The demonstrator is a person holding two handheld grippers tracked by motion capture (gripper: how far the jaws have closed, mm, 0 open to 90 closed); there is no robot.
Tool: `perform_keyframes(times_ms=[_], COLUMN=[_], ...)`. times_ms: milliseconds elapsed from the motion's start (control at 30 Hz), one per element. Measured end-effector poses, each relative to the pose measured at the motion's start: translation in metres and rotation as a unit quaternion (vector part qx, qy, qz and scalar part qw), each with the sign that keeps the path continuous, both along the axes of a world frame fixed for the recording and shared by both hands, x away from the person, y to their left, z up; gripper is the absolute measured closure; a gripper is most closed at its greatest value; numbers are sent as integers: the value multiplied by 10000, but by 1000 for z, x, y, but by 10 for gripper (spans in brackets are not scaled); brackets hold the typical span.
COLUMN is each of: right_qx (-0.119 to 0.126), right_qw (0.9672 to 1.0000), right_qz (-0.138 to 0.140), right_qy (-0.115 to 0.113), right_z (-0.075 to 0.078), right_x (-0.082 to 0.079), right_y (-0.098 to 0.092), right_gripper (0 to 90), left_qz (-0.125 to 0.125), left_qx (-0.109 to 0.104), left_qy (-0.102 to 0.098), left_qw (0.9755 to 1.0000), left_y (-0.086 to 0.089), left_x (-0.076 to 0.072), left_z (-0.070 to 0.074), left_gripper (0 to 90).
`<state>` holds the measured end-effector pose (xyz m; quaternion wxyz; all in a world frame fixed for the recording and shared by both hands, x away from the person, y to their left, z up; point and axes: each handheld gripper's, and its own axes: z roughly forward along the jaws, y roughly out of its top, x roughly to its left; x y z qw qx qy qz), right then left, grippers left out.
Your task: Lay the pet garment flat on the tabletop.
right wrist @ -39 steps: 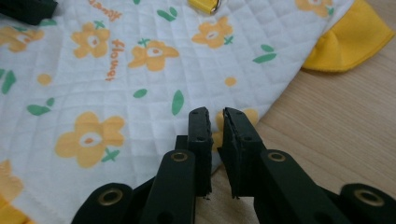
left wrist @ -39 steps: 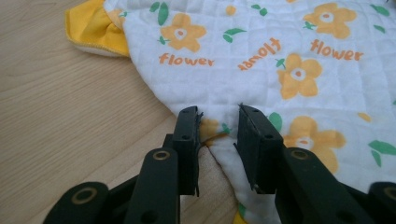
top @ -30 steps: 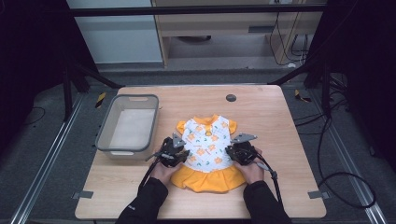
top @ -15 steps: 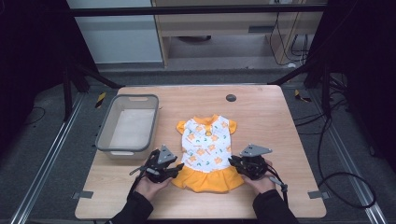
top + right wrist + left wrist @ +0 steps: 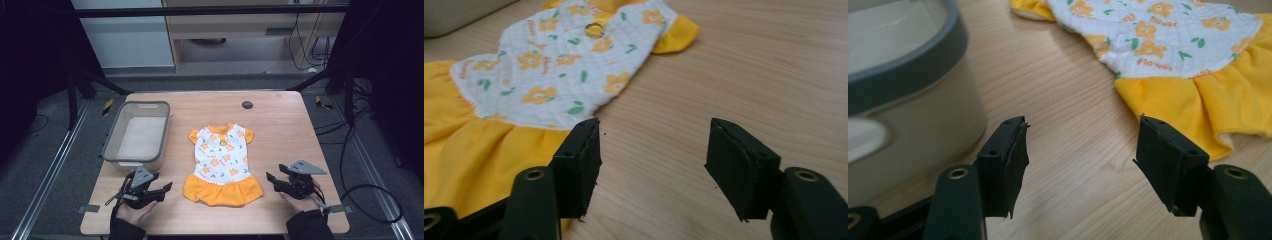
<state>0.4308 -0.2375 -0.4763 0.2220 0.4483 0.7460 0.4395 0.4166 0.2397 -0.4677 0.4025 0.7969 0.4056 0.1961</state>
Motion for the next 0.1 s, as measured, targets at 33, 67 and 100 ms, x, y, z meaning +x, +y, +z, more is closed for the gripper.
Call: perform_keyframes(times_ms=[33,67,100], right_qx=[7,-4,-23], right_qw=[9998,9997,9995], right_qz=[-183,-249,-316], right_qy=[28,40,59], right_z=[-2,-2,-3], right_x=[-1,-2,-2], right_y=[-10,-13,-17], right_gripper=[344,329,329], left_qz=[88,116,116], left_qx=[-163,-161,-161], left_qy=[71,68,68], left_qw=[9998,9998,9998], left_y=[7,10,10], left_x=[-3,-5,-5], left_z=[-2,-2,-2], left_gripper=[348,345,337])
